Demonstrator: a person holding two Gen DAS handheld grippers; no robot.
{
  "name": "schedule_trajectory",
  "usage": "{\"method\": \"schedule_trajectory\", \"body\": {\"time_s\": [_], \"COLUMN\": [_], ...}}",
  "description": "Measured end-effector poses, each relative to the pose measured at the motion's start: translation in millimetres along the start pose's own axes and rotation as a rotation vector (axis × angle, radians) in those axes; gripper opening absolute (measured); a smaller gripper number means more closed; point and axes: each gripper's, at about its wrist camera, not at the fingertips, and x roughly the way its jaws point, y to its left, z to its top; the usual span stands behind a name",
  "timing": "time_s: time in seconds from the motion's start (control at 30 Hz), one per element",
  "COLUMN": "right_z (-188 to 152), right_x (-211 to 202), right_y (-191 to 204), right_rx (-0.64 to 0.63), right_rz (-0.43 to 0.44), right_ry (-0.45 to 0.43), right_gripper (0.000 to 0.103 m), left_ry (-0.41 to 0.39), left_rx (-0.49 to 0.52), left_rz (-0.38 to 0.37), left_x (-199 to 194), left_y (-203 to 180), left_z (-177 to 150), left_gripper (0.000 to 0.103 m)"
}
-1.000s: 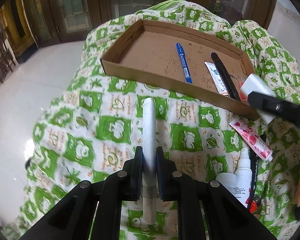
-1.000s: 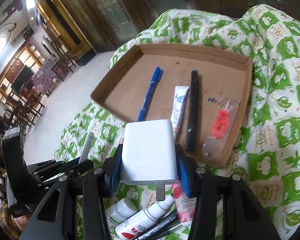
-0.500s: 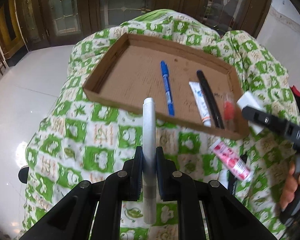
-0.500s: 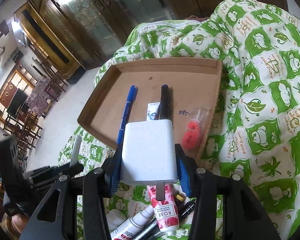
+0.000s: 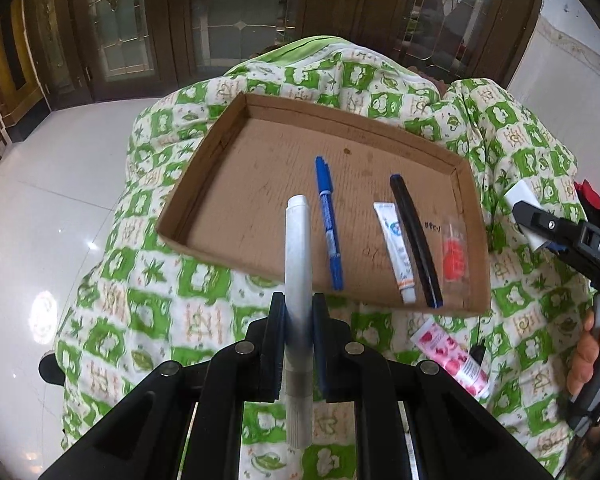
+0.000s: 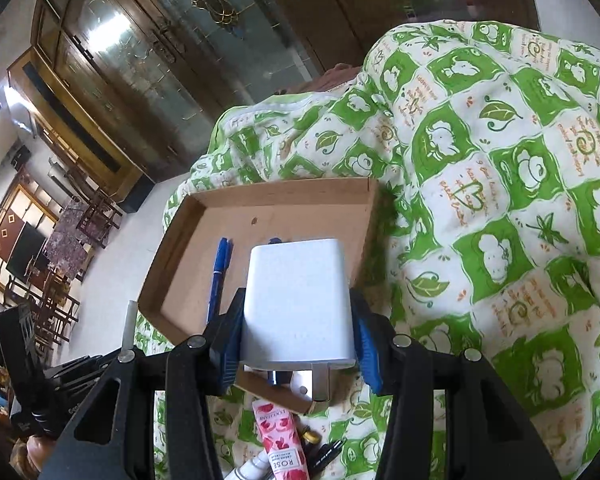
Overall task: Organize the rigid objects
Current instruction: 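Carry the white pen and charger plug over the tray with both tools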
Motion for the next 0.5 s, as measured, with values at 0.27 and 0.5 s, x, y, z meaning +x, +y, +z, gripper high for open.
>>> {"method": "schedule_trajectory", "body": {"time_s": [0.27, 0.5], "right_z": [9, 24], "right_x": [18, 41], "right_y": [1, 3], "right_rx": [0.003, 0.005], "right_rz": [0.002, -0.012], "right_ry": [0.024, 0.036], "right_gripper": [0.047, 0.047], "left_ry": [-0.009, -0.005], "left_rx": [0.021, 0.007], "left_rz": [-0.006, -0.003], "left_x": [17, 43], "left_y": [-8, -2], "left_z": [39, 65], "left_gripper": [0.012, 0.012]}}
